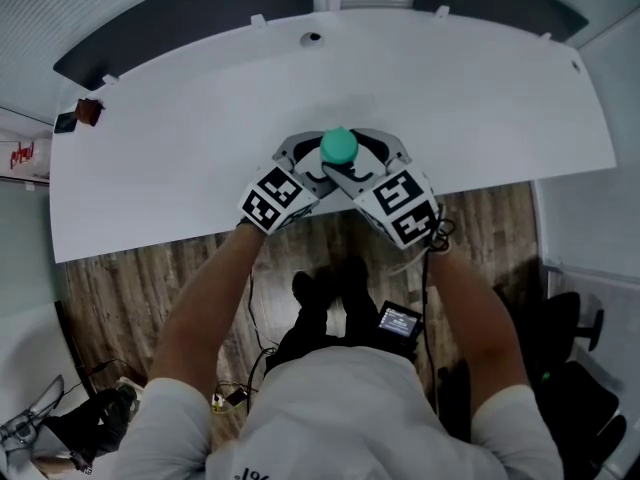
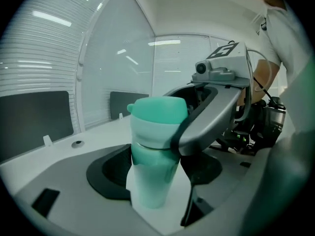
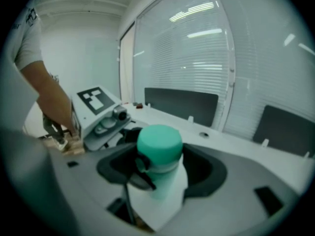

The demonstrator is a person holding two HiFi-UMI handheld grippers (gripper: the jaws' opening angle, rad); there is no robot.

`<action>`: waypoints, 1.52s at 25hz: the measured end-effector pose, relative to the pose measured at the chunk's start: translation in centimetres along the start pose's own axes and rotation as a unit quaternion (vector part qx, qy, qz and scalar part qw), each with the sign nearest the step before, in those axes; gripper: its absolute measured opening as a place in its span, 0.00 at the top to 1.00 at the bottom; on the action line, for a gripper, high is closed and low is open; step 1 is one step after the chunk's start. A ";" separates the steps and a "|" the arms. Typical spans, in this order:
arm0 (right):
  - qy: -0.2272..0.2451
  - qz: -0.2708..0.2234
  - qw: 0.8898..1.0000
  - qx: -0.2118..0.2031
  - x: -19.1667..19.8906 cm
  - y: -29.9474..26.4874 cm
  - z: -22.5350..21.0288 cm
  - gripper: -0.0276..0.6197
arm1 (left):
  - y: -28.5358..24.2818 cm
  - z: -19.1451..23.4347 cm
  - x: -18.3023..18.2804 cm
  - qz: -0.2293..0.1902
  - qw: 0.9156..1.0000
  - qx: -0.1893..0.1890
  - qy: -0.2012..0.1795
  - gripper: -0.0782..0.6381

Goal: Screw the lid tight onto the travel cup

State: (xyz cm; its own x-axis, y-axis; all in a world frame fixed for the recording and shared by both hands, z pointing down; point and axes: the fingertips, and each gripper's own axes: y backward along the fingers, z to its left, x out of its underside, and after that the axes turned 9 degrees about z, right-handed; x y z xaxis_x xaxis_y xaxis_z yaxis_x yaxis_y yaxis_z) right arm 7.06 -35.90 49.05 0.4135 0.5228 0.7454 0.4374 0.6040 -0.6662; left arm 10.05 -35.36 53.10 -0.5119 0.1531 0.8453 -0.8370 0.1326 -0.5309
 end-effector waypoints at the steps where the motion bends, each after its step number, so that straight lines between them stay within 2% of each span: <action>1: -0.004 -0.002 1.000 0.005 -0.1 0.0 0.0 0.49 | 0.0 0.1 0.0 -0.005 1.000 -0.007 0.008 0.45; 12: -0.060 -0.017 0.995 0.076 -0.1 -0.2 -0.4 0.50 | 0.1 0.8 0.1 -0.033 0.995 -0.081 0.058 0.45; 18: -0.064 -0.018 0.994 0.083 -0.2 -0.4 -0.5 0.50 | 0.1 1.0 0.1 -0.030 0.994 -0.089 0.062 0.45; 25: -0.075 -0.023 0.992 0.097 -0.3 -0.5 -0.6 0.50 | 0.2 1.4 0.2 -0.029 0.987 -0.132 0.084 0.45; 28: -0.063 -0.021 0.994 0.085 -0.4 -0.6 -0.4 0.50 | 0.4 1.3 0.3 -0.026 0.990 -0.114 0.079 0.45; 34: -0.025 -0.020 0.999 0.032 -0.4 -0.5 0.1 0.50 | 0.4 0.8 0.6 -0.002 0.999 -0.044 0.020 0.45; 38: -0.021 -0.018 0.999 0.034 -0.3 -0.5 0.0 0.50 | 0.4 0.9 0.7 0.000 0.999 -0.044 0.030 0.45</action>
State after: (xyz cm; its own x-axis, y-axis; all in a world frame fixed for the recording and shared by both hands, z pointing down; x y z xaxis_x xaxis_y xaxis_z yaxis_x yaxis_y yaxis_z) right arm 6.67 -36.37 49.13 0.3632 0.5242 0.7703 0.3954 0.6618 -0.6369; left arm 9.18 -36.04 53.51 -0.4967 0.2112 0.8418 -0.8157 0.2178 -0.5359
